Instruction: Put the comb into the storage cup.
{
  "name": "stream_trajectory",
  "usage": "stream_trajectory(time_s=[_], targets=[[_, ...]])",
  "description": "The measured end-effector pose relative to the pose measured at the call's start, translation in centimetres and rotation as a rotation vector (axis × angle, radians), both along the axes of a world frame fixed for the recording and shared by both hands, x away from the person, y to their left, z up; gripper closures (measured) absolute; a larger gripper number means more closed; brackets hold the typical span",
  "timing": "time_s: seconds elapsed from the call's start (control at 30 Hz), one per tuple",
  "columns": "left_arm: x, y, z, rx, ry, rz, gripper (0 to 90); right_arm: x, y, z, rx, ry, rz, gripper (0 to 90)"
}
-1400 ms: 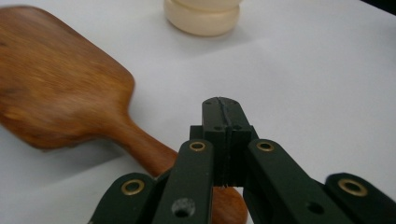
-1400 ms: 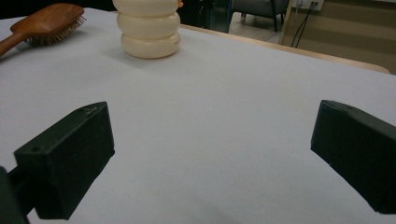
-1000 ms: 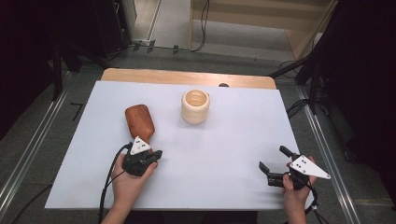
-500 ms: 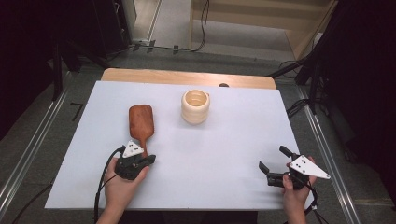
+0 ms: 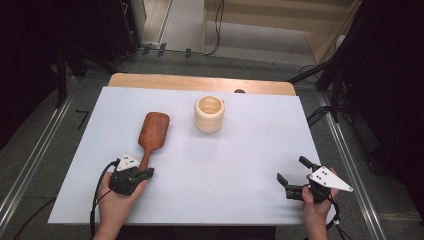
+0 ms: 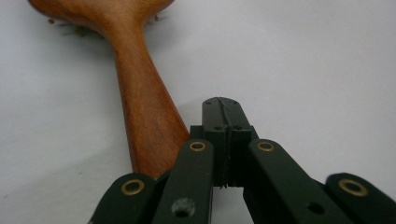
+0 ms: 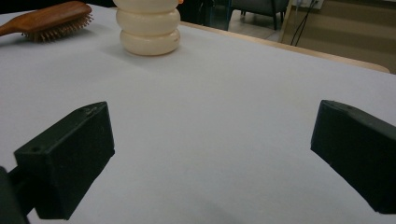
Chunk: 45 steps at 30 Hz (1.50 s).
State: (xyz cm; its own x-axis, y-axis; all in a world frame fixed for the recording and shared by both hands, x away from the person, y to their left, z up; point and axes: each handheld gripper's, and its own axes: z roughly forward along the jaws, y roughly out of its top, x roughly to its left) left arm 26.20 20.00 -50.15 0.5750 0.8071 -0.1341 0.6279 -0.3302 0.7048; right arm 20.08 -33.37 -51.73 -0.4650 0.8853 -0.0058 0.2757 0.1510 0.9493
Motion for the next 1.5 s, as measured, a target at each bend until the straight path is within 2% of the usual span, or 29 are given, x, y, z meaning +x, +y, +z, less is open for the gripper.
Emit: stream_trajectory(time_s=[0.43,0.5,0.93,1.07,1.2,1.23,1.27,1.3,1.33,1.47,1.5], targets=[[0.4,2.2,0.2,0.043,0.011,0.032,90.0,0.0,0.0,0.0,-0.002,0.001,0.003,0.0],[0.5,2.6,0.2,0.029,0.017,0.034,90.0,0.0,0.0,0.0,-0.002,0.004,0.003,0.0],[1.1,4.1,0.4,0.039,0.018,0.075,90.0,0.0,0.0,0.0,-0.003,0.002,0.004,0.0],[0.9,4.4,0.9,0.014,0.019,0.039,89.8,0.0,0.0,0.0,-0.003,0.001,0.004,0.0],[0.6,4.4,1.6,-0.024,0.014,-0.013,74.8,0.0,0.1,0.0,-0.006,0.001,0.004,0.0],[0.6,4.3,1.8,-0.027,0.008,-0.02,74.8,0.0,0.1,0.0,-0.006,0.001,0.004,0.0],[0.6,4.2,2.1,-0.033,0.004,-0.031,64.8,0.0,0.1,0.0,-0.005,0.002,0.004,0.0],[0.7,4.1,2.2,-0.036,0.005,-0.033,64.8,0.0,0.1,0.0,-0.005,0.002,0.004,0.0],[0.8,4.0,2.5,-0.04,0.005,-0.042,60.4,0.0,0.1,0.0,-0.006,0.001,0.003,0.0],[1.3,3.5,3.3,-0.035,-0.006,-0.058,40.9,0.0,0.1,0.0,-0.005,0.003,0.005,0.0],[1.5,3.3,3.6,-0.026,-0.005,-0.061,40.9,0.0,0.1,0.0,-0.005,0.002,0.004,0.0]])
